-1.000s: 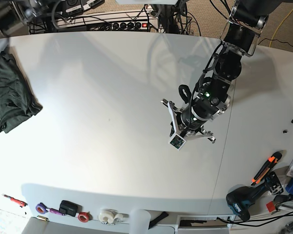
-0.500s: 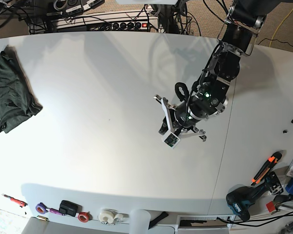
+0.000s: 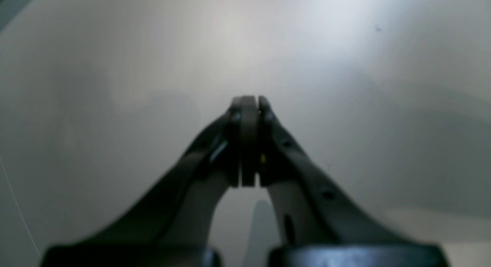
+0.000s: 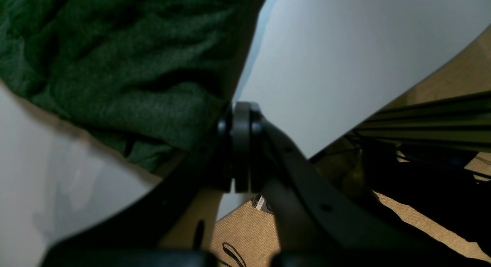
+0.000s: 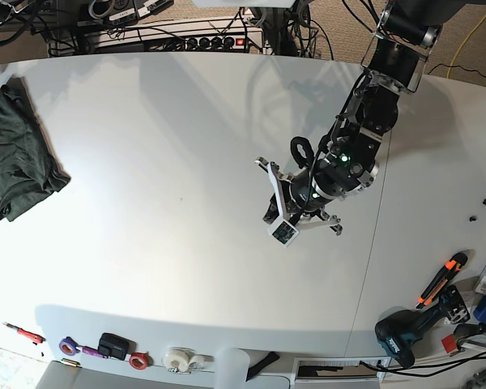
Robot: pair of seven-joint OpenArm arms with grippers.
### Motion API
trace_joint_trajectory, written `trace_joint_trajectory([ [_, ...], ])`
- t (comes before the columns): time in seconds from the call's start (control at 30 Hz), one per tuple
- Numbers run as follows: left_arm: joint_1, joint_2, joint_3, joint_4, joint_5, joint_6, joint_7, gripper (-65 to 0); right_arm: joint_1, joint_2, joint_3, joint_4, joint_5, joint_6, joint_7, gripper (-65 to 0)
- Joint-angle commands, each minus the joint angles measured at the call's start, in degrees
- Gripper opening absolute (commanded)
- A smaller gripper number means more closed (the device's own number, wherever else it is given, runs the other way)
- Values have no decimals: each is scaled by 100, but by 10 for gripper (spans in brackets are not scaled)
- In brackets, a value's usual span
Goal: Layout the t-shirt on the table in an organized manner, then fold the t-shirt properly
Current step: 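Lower the shirt at the table corner and open the right gripper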
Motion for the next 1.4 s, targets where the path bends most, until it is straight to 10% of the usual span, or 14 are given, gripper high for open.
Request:
trace_joint_trajectory([
  [0.0,-138,4,-17,92,-17,15,-125,-650,4,173,24,101,55,24,142,-650],
  [0.77,-138,2,-17,92,-17,15,-105,-650,57,-442,-1078,101,-125,140,603,-650],
  [1.27,-138,4,-17,92,-20,15,-81,-650,557,-765,-1718,101,-214,103,223,-650],
  [1.37,-138,4,-17,92,-20,15,-85,-650,557,-756,-1711,120,407,503,-249,-650],
])
